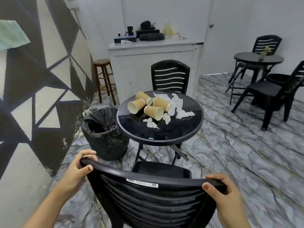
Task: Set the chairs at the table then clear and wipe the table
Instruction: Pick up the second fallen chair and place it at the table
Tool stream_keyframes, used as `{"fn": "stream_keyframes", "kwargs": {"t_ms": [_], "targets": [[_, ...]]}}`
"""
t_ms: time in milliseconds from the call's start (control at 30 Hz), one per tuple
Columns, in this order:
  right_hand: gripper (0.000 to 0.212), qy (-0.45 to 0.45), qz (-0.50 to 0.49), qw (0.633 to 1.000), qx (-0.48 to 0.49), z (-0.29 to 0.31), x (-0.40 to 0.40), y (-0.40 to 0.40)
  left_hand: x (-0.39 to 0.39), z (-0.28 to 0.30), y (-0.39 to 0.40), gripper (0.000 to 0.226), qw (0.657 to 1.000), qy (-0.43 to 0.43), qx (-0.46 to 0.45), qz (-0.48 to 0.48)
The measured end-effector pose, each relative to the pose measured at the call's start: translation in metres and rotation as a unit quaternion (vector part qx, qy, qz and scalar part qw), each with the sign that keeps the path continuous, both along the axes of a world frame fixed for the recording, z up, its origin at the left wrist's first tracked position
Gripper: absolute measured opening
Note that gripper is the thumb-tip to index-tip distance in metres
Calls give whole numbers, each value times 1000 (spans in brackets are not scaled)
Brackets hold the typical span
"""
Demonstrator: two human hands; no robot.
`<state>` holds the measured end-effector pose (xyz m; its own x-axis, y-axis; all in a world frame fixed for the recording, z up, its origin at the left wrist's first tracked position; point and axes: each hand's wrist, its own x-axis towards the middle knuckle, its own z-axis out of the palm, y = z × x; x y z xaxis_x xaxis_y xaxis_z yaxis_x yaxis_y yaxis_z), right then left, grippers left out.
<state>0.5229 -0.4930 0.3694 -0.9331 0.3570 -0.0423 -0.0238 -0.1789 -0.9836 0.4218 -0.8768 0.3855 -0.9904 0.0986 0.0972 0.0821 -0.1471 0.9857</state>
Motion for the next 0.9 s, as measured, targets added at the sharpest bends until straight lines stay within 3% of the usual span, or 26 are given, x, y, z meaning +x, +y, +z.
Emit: {"fn": "stream_keyframes", "kwargs": {"t_ms": [133,433,567,633,700,767,900], "targets": [[81,-8,-36,999,5,2,-26,8,-30,2,4,61,1000,1,-7,4],[73,22,-77,997,-15,19,-57,-20,-88,-1,-9,62,999,24,39,1],[69,30,-93,995,-16,12,-63,-32,-108,-8,-21,22,998,37,48,-31],[56,30,-87,996,-14,6,-66,-38,-114,-13,-29,24,997,39,43,-52],[23,45,-73,996,-28,-1,-68,-44,-121,-19,-37,55,996,46,39,-60],[32,49,-87,995,-25,-11,-69,-49,-126,-25,-41,74,997,36,36,-53],[27,41,-78,996,-31,-24,-69,-59,-132,-36,-51,70,996,38,31,-78]]}}
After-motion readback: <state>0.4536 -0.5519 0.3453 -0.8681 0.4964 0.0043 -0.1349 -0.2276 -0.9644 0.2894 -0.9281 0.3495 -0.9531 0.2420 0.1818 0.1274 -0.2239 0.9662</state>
